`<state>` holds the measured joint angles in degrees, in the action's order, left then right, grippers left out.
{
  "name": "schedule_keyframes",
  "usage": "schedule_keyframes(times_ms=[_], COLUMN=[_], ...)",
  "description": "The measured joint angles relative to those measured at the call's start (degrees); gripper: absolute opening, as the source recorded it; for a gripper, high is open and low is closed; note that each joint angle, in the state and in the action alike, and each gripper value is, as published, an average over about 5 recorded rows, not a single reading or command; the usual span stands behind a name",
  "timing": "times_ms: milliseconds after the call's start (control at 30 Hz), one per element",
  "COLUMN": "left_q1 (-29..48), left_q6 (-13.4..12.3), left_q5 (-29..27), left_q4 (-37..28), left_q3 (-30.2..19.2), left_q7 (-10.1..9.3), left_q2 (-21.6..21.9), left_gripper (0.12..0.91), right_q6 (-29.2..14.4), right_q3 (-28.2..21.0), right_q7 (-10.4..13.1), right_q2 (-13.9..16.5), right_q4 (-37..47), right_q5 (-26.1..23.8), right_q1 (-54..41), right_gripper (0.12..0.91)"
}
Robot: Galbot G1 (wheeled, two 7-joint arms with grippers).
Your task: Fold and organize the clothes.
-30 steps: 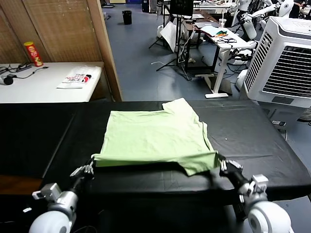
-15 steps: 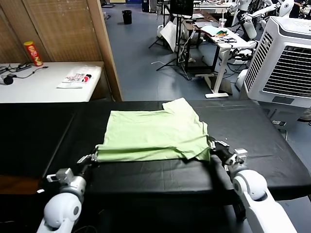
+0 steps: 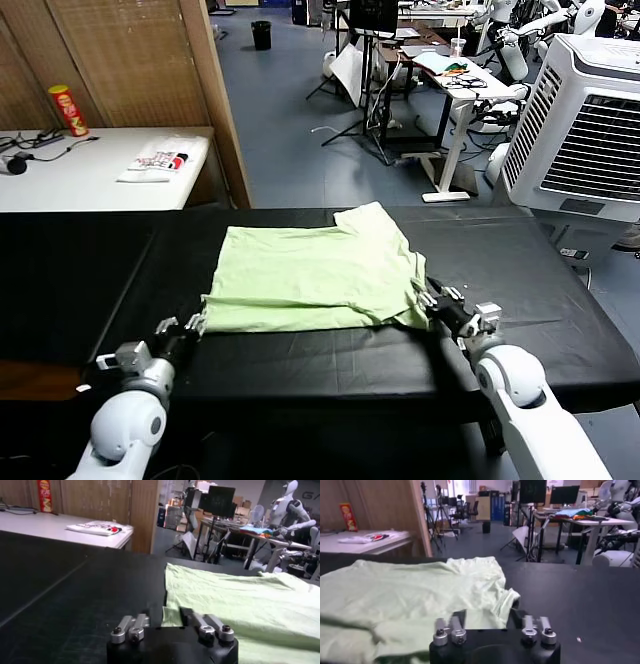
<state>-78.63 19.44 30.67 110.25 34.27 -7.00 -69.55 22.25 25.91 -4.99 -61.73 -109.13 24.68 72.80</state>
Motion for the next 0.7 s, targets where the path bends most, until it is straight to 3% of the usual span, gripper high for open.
schedule_keyframes(times_ms=[100,333,467,700], left_q1=[-1.34,-3.25,-3.7,-3.78], left_q6=[0.18,0.44,0.46,0.56], left_q5=[0.0,0.22,0.31,0.33], left_q4=[0.91,1.46,1.26,0.24], left_q3=[-0.04,-0.01,0.03,-0.01], left_q7=[0.24,0.48,0.84,1.2], left_q2=[-0.09,-0.25,-0.4,-0.62], left_gripper=[0.791,0.798,0.796,0.723], right_q6=[0.33,0.8,0.71,0.51], right_q3=[0.1,0.9,1.37,1.47], right_q7=[-0.03,0.24,0.28,0.19], right_q2=[-0.23,-1.02,-1.44,-1.82], right_q4=[-1.22,-2.5,-2.6,-1.92], right_q5=[-0.78,-1.09,-1.04,-0.64], right_q1=[1.73,4.52,5.71,5.76], right_gripper=[0.732,0.504,0.456,0.417])
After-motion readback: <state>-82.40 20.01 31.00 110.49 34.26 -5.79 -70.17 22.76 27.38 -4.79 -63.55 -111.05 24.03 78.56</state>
